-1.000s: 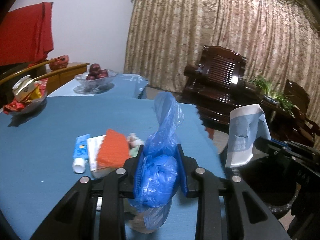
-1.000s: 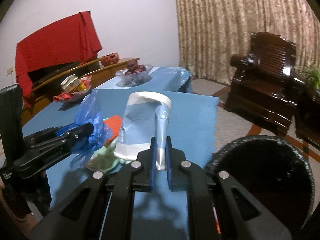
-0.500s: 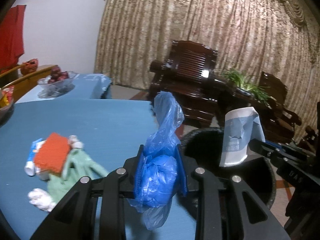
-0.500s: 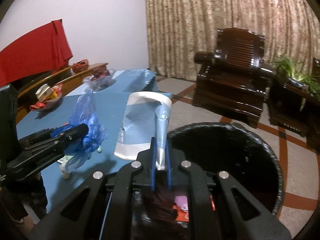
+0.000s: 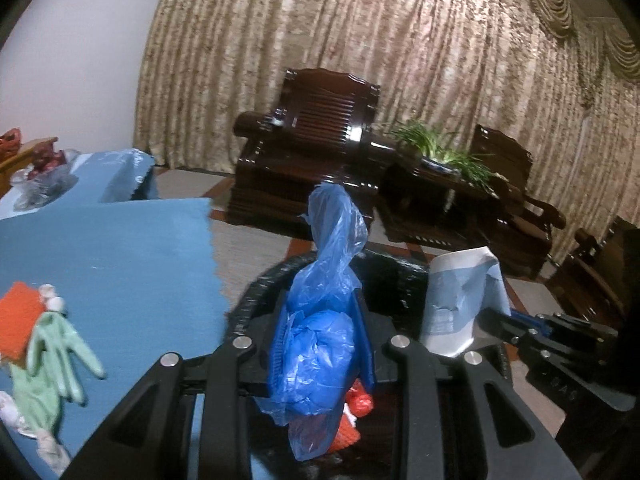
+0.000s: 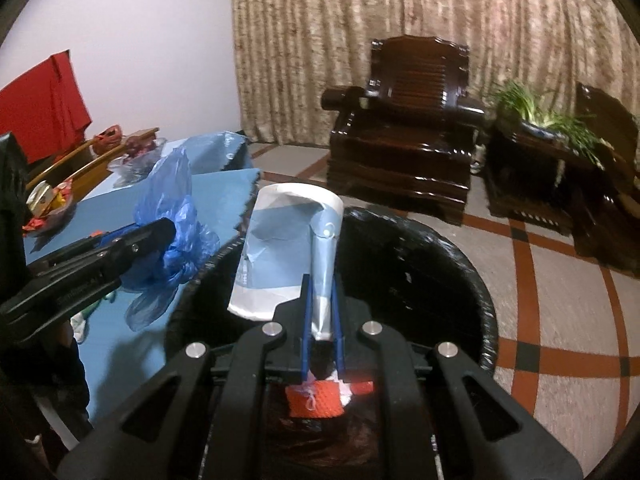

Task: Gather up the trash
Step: 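Carry the blue bag and paper cup over the bin and open both grippers, then grasp the white tissue with the left gripper while the right gripper grasps the green glove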

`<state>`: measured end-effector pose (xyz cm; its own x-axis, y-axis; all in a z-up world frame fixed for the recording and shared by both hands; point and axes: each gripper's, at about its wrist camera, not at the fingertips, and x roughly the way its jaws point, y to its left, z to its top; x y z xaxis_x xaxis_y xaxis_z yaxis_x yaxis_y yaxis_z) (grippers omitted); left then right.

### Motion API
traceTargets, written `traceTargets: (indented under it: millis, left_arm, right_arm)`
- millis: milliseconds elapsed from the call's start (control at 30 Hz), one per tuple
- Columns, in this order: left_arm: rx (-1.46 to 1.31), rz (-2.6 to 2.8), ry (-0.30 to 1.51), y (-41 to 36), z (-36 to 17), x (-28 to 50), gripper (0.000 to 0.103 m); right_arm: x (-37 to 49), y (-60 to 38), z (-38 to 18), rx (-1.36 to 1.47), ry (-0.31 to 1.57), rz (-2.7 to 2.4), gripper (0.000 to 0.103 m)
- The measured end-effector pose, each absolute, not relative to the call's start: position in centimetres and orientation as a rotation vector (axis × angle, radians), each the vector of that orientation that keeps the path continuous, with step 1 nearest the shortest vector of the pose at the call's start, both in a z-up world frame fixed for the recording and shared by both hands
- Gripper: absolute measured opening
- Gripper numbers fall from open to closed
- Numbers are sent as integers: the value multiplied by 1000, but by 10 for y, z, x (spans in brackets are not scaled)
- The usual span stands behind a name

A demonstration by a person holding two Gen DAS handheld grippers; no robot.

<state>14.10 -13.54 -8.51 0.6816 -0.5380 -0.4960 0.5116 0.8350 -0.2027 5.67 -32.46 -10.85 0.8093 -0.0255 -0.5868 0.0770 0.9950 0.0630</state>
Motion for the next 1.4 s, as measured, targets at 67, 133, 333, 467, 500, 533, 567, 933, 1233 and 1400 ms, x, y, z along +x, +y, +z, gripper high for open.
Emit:
traceTargets:
  millis: [67,133,333,467,500,533,567,933,1233,1400]
  left_arm:
    - [-44,-600,580,-144,-89,143,30]
    - [-34,-608,589,-152,-94,145,30]
    - [-21,-620,617,-165,-110,149,30]
    - [-23,-622,634,-165,-119,148,37]
    - [-29,-628,638,-164,-120,148,43]
    - [-35,-630,642,-162,-121,148,48]
    - [-37,-626,642,-164,-121,148,57]
    - [-62,-559,590,-122,-107,146,83]
    - [-54,-386,547,-47,-92,132,86]
    - [-70,-275,543,-2,-89,125,86]
  right_arm:
    - [57,-333,-116,92,642,-69,9]
    - [59,-339,-124,99,659,-80,9]
    - [61,-349,-144,124,703,-109,10]
    - [62,-350,-152,124,738,-128,21]
    - [61,-351,-153,125,741,-133,22]
    - [61,-352,-154,126,743,-135,25]
    - [60,-354,-155,127,746,-141,34]
    - [47,-342,-140,116,672,-138,94]
    - [58,-295,-115,99,606,-26,95]
    - [71,-253,-104,83,582,65,95]
